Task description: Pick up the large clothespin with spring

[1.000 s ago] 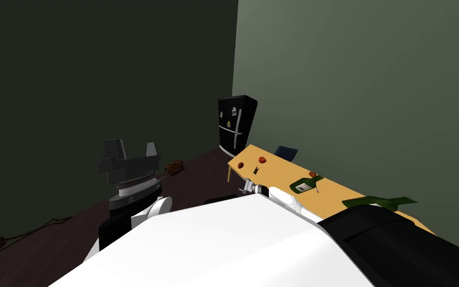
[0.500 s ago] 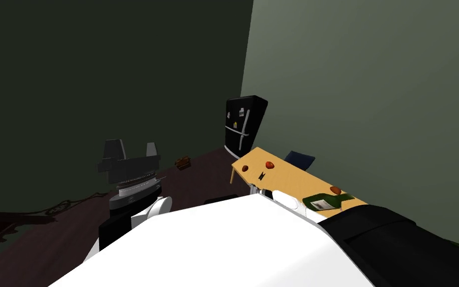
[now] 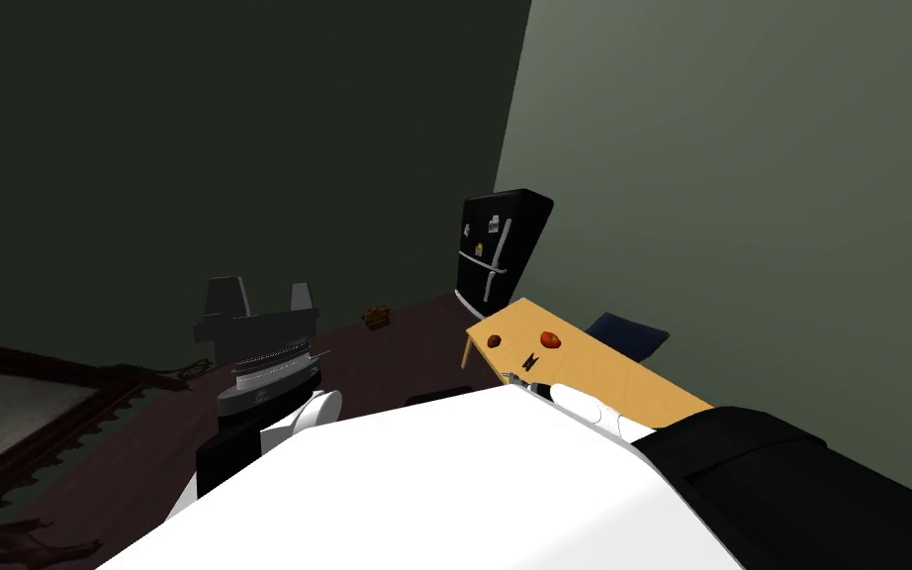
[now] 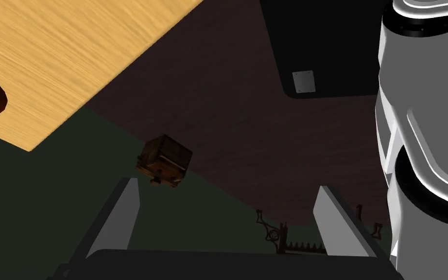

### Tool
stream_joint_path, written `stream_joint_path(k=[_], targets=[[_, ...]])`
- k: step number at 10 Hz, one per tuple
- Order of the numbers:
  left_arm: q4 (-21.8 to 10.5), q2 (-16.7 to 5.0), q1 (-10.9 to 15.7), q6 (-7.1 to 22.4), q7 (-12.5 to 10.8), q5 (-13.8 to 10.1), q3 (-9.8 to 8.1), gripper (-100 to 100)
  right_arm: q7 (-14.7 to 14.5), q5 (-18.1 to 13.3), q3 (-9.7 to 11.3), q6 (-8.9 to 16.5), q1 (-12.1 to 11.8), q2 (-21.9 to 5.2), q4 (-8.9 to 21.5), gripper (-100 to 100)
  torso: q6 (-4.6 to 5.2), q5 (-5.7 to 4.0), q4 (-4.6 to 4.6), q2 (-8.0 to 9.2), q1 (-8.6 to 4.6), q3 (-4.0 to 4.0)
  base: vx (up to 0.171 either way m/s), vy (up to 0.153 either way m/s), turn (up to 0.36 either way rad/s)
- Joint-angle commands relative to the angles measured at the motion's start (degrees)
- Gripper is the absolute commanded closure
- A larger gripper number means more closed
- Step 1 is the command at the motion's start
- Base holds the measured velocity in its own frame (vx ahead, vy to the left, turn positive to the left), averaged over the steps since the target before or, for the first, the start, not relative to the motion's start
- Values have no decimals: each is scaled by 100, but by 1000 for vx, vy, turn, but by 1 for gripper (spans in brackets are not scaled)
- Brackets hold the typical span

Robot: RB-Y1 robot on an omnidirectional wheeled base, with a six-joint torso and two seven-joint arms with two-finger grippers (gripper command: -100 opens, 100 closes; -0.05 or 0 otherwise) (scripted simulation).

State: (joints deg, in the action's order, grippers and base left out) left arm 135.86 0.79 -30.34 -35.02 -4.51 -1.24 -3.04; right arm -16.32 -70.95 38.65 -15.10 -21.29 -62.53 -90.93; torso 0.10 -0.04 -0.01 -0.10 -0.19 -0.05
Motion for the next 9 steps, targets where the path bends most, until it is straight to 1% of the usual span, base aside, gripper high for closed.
stream_joint_path(k=[1,2,3,4,5,6,7,9], targets=[[0,0,0,0,0,0,0,0,-1,-279,172,65,-4,-182,214,-100,0,0,0,0,0,0,37,-51,317],[0,0,1,0,0,0,0,0,-1,-279,172,65,-4,-182,214,-100,-4,1,-1,-4,-3,-2,33,-48,149],[0,0,0,0,0,0,0,0,-12,-491,323,104,3,-318,407,-100,1,0,-1,-4,0,-2,27,-53,262],[0,0,1,0,0,0,0,0,-20,-651,468,140,8,-441,578,-100,-3,1,-1,-3,-3,-2,34,-80,434],[0,0,1,0,0,0,0,0,-20,-734,468,140,8,-441,592,-100,-5,-1,-1,-6,-11,-3,29,-76,169],[0,0,-1,0,0,0,-1,0,-26,-942,608,173,12,-553,768,-100,2,-2,-1,-5,-10,-3,25,-74,234],[0,0,0,0,0,0,0,0,-26,-942,608,173,12,-553,768,-100,-3,-2,-1,-6,-10,-3,18,-53,153],[0,0,0,0,0,0,0,0,-33,-1297,863,232,13,-739,1085,-100,-3,1,0,-2,1,-1,16,-60,341]])
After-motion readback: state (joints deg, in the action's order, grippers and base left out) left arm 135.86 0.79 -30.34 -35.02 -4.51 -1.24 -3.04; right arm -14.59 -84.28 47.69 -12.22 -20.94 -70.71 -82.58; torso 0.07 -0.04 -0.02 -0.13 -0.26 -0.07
